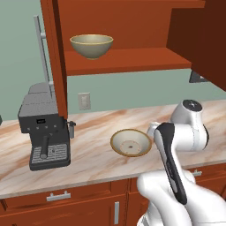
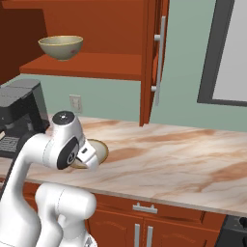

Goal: Open the cabinet. Pick the bowls from the counter and place them in the cabinet. Then close the cabinet.

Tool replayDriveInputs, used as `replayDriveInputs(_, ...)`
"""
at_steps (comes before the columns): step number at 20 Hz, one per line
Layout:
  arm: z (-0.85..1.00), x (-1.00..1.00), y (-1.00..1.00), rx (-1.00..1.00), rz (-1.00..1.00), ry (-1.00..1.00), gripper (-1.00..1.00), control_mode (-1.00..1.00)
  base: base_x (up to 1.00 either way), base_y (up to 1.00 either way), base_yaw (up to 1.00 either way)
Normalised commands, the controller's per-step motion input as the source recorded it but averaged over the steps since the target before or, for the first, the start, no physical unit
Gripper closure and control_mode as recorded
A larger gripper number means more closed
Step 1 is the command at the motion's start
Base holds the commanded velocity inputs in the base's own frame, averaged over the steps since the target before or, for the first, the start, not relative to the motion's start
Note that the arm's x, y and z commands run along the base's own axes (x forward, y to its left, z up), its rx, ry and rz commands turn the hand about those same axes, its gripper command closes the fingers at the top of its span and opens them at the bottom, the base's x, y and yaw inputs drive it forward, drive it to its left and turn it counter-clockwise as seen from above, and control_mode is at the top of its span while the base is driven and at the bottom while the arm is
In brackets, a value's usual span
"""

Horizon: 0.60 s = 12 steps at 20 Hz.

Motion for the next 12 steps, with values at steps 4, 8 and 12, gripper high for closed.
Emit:
replayDriveInputs(4, -0.14, 0.08, -0.18, 0.00, 0.00, 0.00, -1.00, -1.00, 0.00, 0.00, 0.00)
replayDriveInputs(8, -0.14, 0.06, -0.11, 0.02, 0.00, 0.00, -1.00, -1.00, 0.00, 0.00, 0.00)
replayDriveInputs(12, -0.12, 0.07, -0.06, 0.10, 0.00, 0.00, -1.00, -1.00, 0.00, 0.00, 0.00)
